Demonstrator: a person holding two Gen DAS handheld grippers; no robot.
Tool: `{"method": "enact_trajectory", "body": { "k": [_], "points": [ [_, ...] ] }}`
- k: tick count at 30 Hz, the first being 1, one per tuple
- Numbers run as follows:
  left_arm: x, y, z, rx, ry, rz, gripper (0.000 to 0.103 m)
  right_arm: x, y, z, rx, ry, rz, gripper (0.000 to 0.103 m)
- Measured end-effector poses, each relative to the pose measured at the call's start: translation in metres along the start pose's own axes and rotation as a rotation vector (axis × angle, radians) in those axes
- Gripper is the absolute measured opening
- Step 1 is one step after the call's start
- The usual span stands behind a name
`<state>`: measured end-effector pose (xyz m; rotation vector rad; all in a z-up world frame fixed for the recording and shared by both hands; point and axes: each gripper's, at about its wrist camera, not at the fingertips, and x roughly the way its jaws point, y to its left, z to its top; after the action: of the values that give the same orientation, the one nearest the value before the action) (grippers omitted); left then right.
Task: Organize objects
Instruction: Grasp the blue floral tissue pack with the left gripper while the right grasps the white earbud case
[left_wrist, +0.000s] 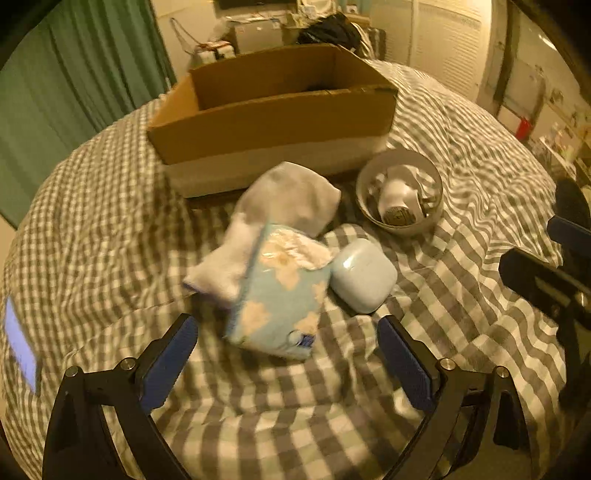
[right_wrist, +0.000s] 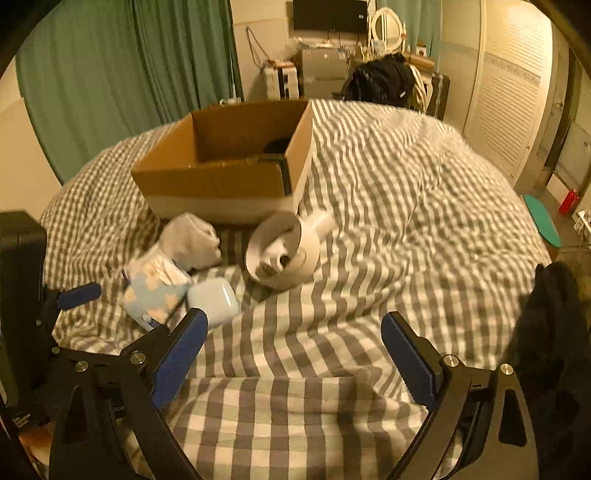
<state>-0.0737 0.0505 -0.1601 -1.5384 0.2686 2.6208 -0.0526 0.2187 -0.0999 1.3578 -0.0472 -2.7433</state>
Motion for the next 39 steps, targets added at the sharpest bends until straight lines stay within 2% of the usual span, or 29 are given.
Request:
{"method": "enact_trajectory", "body": {
  "k": [1, 2, 3, 4, 6, 12, 17, 22, 25, 30, 32, 36, 38, 39],
  "points": [
    [0.006, -0.002, 0.002, 0.005, 0.012, -0.010, 0.085, 0.003, 0.000, -0.002, 0.004, 0.003, -0.010, 0.095],
    [0.011, -0.003, 0.003, 0.008, 0.028, -0.018, 0.082, 0.006, 0.000, -0.003, 0.007, 0.007, -0.016, 0.095],
    [0.018, -0.004, 0.004, 0.011, 0.049, -0.022, 0.071, 0.008, -0.001, -0.004, 0.008, 0.014, -0.012, 0.095],
    [0.023, -0.003, 0.005, 0.008, 0.066, -0.029, 0.052, 0.008, -0.001, -0.003, 0.009, 0.020, -0.010, 0.095],
    [0.029, 0.001, 0.004, -0.011, 0.092, -0.071, 0.052, 0.010, -0.002, -0.003, 0.013, 0.025, -0.014, 0.095],
    [0.008, 0.023, 0.001, -0.074, 0.039, -0.150, 0.052, 0.016, 0.006, 0.001, -0.012, 0.050, -0.018, 0.095],
    [-0.012, 0.052, -0.003, -0.131, -0.005, -0.124, 0.052, 0.024, 0.022, 0.011, -0.052, 0.058, 0.014, 0.095],
    [-0.011, 0.081, -0.003, -0.136, -0.012, -0.058, 0.052, 0.050, 0.042, 0.020, -0.062, 0.119, 0.083, 0.095],
    [0.001, 0.096, -0.004, -0.165, 0.012, -0.040, 0.052, 0.065, 0.056, 0.023, -0.092, 0.141, 0.091, 0.088],
    [0.016, 0.103, -0.005, -0.189, 0.044, -0.054, 0.052, 0.092, 0.074, 0.023, -0.133, 0.204, 0.133, 0.077],
    [0.020, 0.101, -0.006, -0.181, 0.051, -0.056, 0.052, 0.105, 0.074, 0.022, -0.129, 0.243, 0.148, 0.068],
    [0.026, 0.096, -0.004, -0.173, 0.067, -0.050, 0.052, 0.123, 0.065, 0.016, -0.085, 0.299, 0.185, 0.061],
    [0.028, 0.096, -0.005, -0.173, 0.069, -0.052, 0.052, 0.124, 0.058, 0.016, -0.051, 0.300, 0.198, 0.052],
    [0.028, 0.096, -0.005, -0.177, 0.070, -0.053, 0.052, 0.123, 0.055, 0.015, -0.040, 0.297, 0.203, 0.052]
  ]
}}
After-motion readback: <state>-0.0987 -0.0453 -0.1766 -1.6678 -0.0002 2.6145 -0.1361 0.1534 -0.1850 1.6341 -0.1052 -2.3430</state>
